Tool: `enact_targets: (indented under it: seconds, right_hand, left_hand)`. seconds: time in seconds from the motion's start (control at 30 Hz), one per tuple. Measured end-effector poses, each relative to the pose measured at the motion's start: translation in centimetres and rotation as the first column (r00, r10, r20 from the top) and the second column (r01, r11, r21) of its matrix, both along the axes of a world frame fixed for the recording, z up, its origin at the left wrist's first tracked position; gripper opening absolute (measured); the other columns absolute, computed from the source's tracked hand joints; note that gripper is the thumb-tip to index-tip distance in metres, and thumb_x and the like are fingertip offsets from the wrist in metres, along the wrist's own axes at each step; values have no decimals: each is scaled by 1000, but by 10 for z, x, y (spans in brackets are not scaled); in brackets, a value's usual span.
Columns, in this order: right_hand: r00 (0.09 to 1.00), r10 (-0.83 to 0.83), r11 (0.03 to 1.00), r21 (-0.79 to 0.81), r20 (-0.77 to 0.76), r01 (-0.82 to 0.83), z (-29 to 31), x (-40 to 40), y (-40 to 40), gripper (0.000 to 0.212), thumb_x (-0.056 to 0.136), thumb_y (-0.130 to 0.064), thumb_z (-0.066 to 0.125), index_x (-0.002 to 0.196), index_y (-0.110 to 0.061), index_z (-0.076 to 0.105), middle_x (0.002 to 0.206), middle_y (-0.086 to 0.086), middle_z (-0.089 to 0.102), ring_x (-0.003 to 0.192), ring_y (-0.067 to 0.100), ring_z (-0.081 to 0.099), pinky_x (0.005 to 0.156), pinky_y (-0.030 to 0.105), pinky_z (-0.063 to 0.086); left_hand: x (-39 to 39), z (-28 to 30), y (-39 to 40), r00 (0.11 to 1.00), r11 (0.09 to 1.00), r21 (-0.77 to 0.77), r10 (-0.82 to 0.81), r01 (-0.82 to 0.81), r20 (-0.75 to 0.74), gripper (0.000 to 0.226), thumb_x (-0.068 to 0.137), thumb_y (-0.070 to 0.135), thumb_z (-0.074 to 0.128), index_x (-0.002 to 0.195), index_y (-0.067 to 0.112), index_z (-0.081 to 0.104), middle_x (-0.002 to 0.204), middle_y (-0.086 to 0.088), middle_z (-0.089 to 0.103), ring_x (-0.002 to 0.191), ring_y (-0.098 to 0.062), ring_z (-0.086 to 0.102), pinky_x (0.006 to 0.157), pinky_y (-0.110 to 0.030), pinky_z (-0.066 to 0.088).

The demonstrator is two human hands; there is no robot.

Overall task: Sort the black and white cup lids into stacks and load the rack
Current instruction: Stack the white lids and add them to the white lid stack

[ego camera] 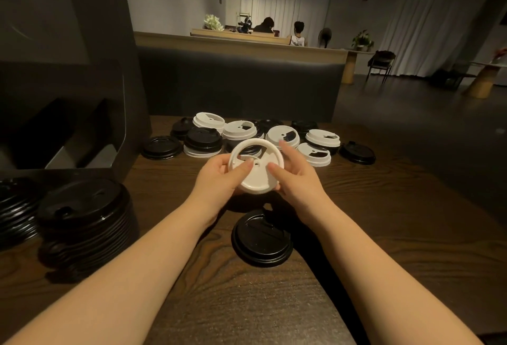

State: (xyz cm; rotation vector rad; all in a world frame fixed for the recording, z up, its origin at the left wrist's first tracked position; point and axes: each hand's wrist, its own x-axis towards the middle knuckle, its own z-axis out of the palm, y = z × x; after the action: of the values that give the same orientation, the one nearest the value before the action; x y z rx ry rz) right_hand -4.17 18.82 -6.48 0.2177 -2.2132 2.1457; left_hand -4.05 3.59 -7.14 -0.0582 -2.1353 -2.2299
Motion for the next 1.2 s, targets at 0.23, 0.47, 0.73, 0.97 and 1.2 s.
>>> enact_targets:
  seconds: [0.23, 0.47, 0.73, 0.97, 1.2]
  right_hand:
    - [981, -138, 988, -47, 135, 145, 14, 2, 4, 28, 92, -13, 54, 119, -13, 64, 104, 5, 70, 94, 19, 68, 79, 31, 56]
    - [998, 42, 999, 21, 47, -43, 50, 19, -20, 24, 94, -16, 58, 118, -15, 61, 106, 2, 66, 84, 5, 69, 63, 15, 53]
    - [986, 158, 985, 85, -57, -153, 74, 46, -95, 38, 96, -22, 55, 133, -19, 53, 127, 5, 59, 114, 22, 59, 97, 42, 50]
    - [979, 195, 969, 166, -59, -183, 80, 67, -164, 35, 96, -28, 56, 130, -21, 53, 123, -1, 60, 104, 13, 61, 82, 26, 56]
    - [967, 249, 957, 145, 47, -253, 87, 75, -235, 47, 95, -29, 57, 138, -15, 45, 134, 6, 52, 117, 22, 54, 92, 32, 50]
  left_hand:
    - [18, 19, 8, 977, 994, 106, -35, 12, 210, 18, 93, 24, 60, 111, 19, 61, 109, -6, 64, 95, -19, 64, 65, -27, 59]
    - [47, 60, -19, 991, 987, -153, -30, 51, 132, 17, 93, 34, 60, 98, 19, 67, 91, -2, 69, 82, -15, 68, 61, -28, 58]
    - [84, 88, -82, 969, 947, -208, 247, -244, -11, 18, 97, 27, 50, 92, 19, 66, 84, -4, 66, 70, -17, 64, 52, -27, 53]
    - [111, 101, -149, 904, 896, -171, 424, -410, 54, 16, 88, 35, 61, 84, 20, 65, 93, -5, 71, 84, -19, 67, 77, -33, 56]
    - [128, 99, -220, 821, 828, 13, 554, -560, 139, 30, 90, 29, 64, 113, 9, 61, 98, -7, 70, 83, -15, 69, 51, -23, 56]
